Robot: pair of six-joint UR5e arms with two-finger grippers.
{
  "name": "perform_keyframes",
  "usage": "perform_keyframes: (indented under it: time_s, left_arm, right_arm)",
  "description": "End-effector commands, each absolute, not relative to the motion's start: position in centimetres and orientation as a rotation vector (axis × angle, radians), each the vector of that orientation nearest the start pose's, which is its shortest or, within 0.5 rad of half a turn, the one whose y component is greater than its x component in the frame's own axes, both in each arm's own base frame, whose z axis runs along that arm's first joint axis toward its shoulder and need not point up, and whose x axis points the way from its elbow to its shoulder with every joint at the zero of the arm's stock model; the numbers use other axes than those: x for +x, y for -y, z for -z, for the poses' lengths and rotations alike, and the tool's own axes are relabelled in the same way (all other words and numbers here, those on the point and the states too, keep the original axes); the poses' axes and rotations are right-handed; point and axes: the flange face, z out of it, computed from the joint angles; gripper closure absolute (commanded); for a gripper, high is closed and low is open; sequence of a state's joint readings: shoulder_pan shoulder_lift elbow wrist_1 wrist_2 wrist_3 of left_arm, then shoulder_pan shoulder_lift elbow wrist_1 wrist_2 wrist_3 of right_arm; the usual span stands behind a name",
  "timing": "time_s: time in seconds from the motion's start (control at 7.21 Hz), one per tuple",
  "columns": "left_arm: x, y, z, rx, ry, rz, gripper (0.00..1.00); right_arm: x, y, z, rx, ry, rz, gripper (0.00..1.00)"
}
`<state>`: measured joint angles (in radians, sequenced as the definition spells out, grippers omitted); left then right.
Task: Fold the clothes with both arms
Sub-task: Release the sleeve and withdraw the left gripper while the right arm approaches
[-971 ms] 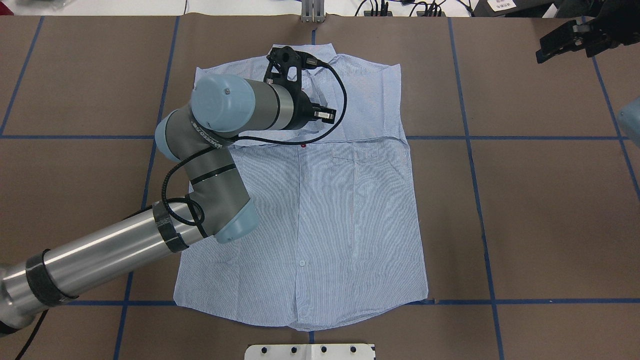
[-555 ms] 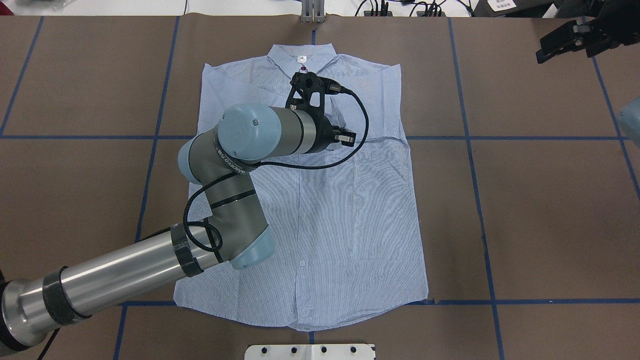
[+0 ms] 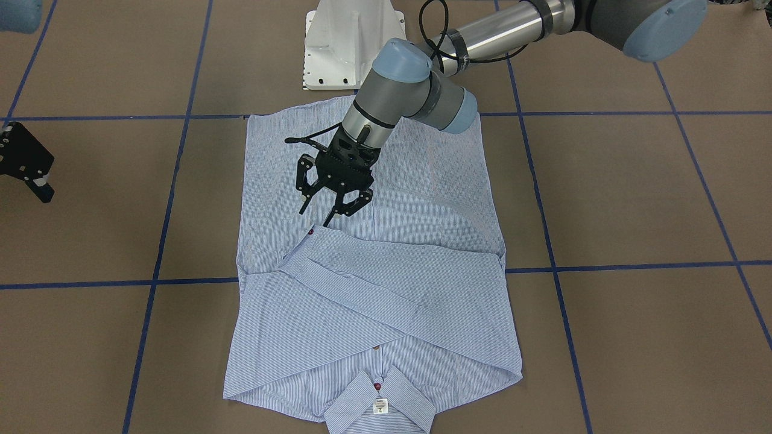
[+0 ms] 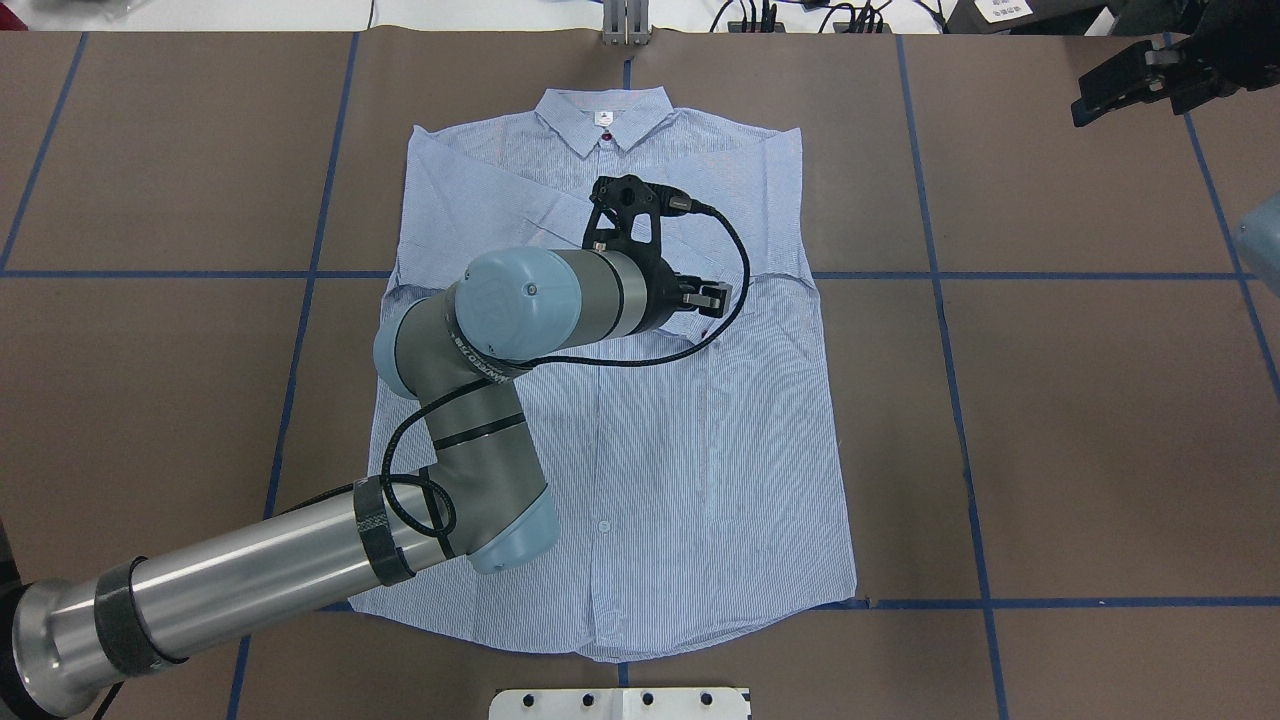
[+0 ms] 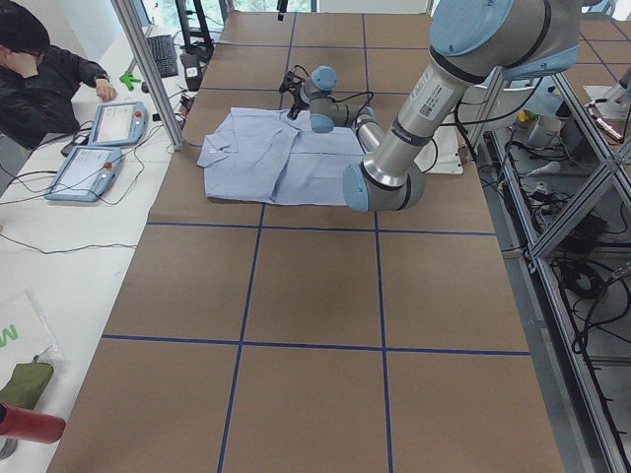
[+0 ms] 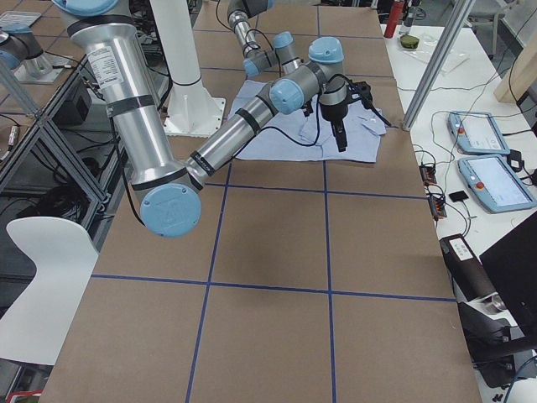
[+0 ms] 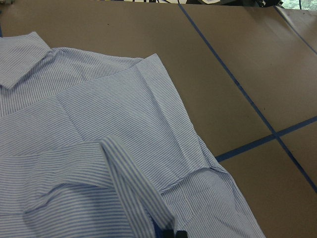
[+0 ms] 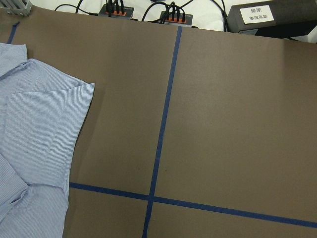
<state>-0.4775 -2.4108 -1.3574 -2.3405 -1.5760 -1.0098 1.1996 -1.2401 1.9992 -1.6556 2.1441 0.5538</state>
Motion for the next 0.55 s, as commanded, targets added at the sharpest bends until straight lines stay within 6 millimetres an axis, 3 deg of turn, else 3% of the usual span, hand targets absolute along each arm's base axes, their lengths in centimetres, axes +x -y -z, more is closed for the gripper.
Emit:
perform_keyframes:
  time_s: [0.0, 0.14, 0.42]
  left_arm:
    - [58.6, 44.7, -14.6, 0.718, -1.125, -0.234, 0.00]
    - [55.3, 43.8, -14.7, 0.713, -1.118, -0.318, 0.00]
    - [48.9, 40.8, -18.5, 0.749, -1.101, -0.364, 0.00]
  right_arm:
    - [-13.6, 54.3, -29.9, 0.331, 0.785, 0.037, 0.00]
    - [-15.6, 53.3, -28.9, 0.325, 0.805, 0.056, 0.00]
    - [-21.3, 47.9, -25.0, 0.295, 0.863, -0.026, 0.00]
